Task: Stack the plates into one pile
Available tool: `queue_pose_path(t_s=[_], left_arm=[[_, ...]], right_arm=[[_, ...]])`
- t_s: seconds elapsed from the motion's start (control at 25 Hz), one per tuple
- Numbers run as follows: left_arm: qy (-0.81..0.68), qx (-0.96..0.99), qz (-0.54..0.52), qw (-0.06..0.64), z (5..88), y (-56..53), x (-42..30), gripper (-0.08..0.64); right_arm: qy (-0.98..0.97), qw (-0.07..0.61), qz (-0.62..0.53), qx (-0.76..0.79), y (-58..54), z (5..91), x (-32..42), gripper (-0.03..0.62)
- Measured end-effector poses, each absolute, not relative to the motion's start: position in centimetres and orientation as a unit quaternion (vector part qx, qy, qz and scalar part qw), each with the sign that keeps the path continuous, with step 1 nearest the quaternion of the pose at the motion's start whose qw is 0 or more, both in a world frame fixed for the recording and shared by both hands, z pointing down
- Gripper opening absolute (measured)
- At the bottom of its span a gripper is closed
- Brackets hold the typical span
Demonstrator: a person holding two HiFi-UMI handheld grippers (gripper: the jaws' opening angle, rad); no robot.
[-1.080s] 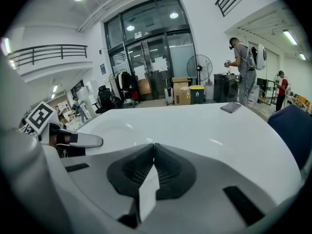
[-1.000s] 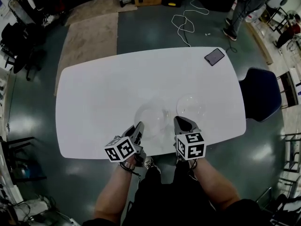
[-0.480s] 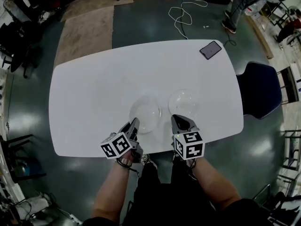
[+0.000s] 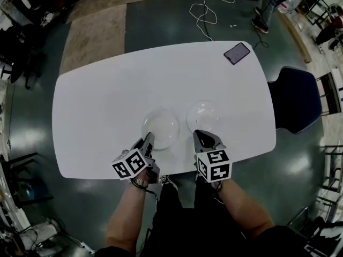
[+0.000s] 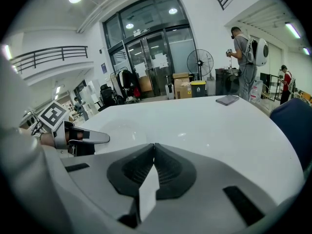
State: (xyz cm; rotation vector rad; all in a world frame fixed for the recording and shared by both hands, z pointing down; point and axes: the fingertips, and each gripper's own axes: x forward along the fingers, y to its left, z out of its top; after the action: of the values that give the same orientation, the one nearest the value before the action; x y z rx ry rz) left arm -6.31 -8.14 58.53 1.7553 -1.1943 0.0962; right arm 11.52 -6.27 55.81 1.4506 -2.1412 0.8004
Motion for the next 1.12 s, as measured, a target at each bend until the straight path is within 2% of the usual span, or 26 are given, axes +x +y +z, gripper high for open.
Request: queue_pose_path(t_s=[0.52, 1.12], left_arm=[[-0.541, 0.725, 0.144, 0.401, 59.1, -8.9, -7.1, 0.099], [-0.567, 0.714, 0.198, 0.359, 58.8, -8.3, -7.4, 0.126]], right_arm=[[-0.778, 0.224, 0.286, 0.512, -6.7, 56.4, 11.3, 0.018], [-0.78, 0.225, 0.291, 0.506, -7.1, 56.6, 10.7, 0.018]])
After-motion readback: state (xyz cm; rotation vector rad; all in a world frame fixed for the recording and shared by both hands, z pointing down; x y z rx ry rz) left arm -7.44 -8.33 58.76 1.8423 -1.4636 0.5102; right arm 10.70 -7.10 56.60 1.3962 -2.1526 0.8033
